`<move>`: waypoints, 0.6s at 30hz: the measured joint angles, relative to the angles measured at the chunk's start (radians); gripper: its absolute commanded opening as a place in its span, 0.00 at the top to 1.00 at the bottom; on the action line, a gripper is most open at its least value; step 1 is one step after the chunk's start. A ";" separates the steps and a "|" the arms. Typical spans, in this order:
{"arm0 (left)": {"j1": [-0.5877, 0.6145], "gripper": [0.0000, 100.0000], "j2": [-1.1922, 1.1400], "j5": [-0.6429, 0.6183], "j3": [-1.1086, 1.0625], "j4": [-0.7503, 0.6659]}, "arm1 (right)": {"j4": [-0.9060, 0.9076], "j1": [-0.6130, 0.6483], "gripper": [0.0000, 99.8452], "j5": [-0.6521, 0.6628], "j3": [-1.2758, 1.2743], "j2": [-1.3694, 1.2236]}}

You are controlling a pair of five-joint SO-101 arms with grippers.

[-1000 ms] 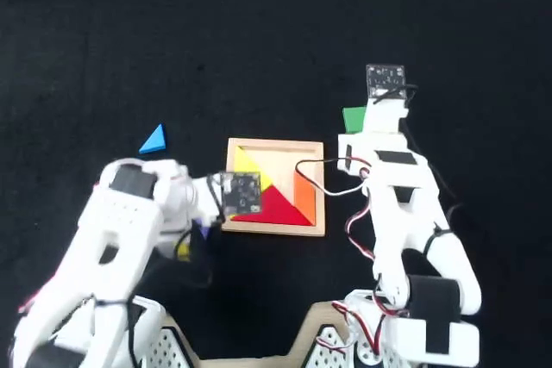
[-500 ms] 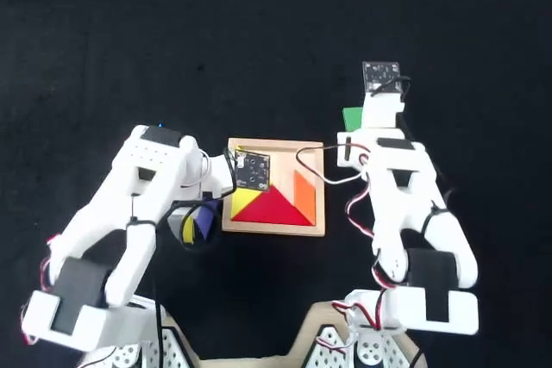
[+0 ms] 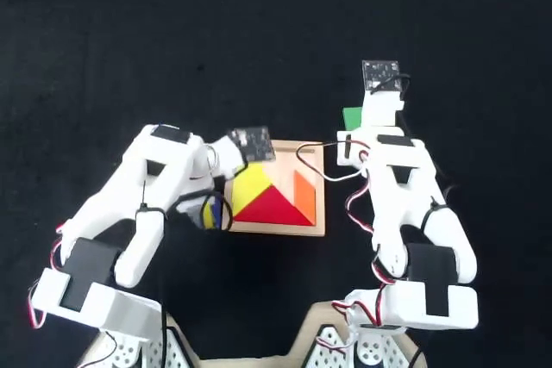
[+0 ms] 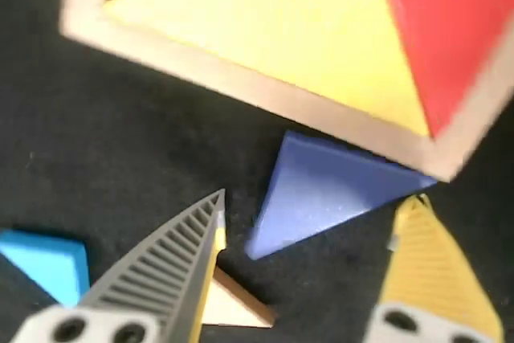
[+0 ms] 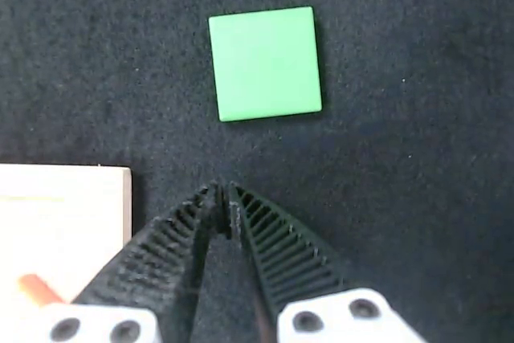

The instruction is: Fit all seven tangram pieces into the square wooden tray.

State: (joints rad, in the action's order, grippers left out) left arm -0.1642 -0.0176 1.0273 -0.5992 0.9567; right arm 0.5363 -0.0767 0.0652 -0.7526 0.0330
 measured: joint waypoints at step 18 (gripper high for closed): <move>0.117 0.77 -0.002 -0.304 0.018 -0.160 | 0.000 0.000 0.99 0.000 0.000 -0.005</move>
State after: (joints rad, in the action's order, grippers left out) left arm -0.0476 -0.0192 0.7234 -0.5808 0.7971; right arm 0.5363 -0.0767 0.0652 -0.7526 0.0284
